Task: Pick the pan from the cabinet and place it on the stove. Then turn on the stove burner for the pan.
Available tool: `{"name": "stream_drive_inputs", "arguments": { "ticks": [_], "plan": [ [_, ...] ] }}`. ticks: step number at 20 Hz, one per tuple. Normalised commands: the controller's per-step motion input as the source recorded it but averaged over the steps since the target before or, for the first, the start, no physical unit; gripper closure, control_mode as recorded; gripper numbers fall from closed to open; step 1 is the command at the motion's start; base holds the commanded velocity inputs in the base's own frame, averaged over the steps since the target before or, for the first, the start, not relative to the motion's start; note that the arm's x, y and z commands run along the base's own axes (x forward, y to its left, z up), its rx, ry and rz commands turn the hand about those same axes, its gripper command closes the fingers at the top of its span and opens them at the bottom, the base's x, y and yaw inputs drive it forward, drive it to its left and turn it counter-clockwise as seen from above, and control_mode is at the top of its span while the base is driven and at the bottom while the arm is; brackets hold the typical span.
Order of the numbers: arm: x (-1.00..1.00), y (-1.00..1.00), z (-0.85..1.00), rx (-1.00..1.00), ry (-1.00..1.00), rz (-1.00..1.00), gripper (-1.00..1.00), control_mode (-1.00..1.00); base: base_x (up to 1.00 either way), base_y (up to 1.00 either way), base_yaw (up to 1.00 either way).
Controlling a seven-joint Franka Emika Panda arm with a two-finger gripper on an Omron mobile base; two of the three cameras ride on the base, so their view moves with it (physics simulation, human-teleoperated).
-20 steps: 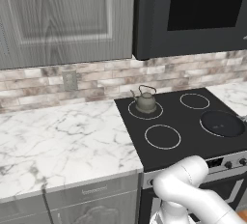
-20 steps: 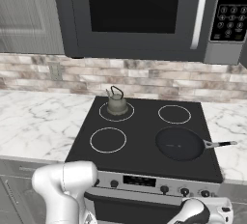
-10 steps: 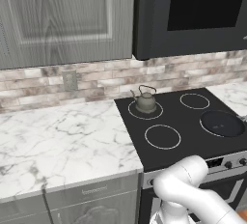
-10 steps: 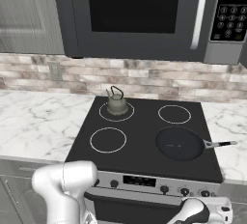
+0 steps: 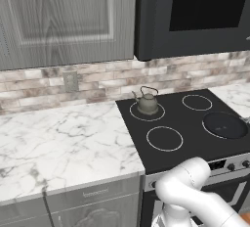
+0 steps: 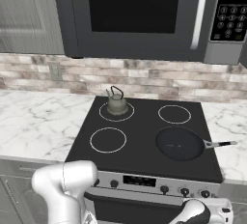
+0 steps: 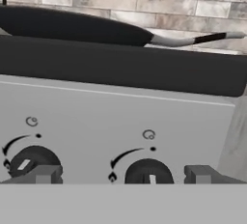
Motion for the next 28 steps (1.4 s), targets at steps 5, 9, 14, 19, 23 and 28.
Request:
{"name": "stream_drive_inputs", "arguments": {
  "ticks": [5, 9, 14, 19, 23, 28],
  "plan": [
    [0.05, -0.04, -0.05, 0.0, 0.0, 0.0, -1.0, -1.0, 0.0, 0.0, 0.0],
    [0.04, -0.04, -0.08, 0.0, 0.0, 0.0, -1.0, -1.0, 0.0, 0.0, 0.0],
    [0.08, -0.04, -0.05, 0.0, 0.0, 0.0, -1.0, -1.0, 0.0, 0.0, 0.0],
    [0.07, -0.07, -0.03, 0.0, 0.0, 0.0, -1.0, -1.0, 0.0, 0.0, 0.0],
    [0.06, -0.1, -0.04, 0.0, 0.0, 0.0, -1.0, -1.0, 0.0, 0.0, 0.0],
    [0.05, -0.09, -0.05, 0.0, 0.0, 0.0, -1.0, -1.0, 0.0, 0.0, 0.0]
  ]
}}
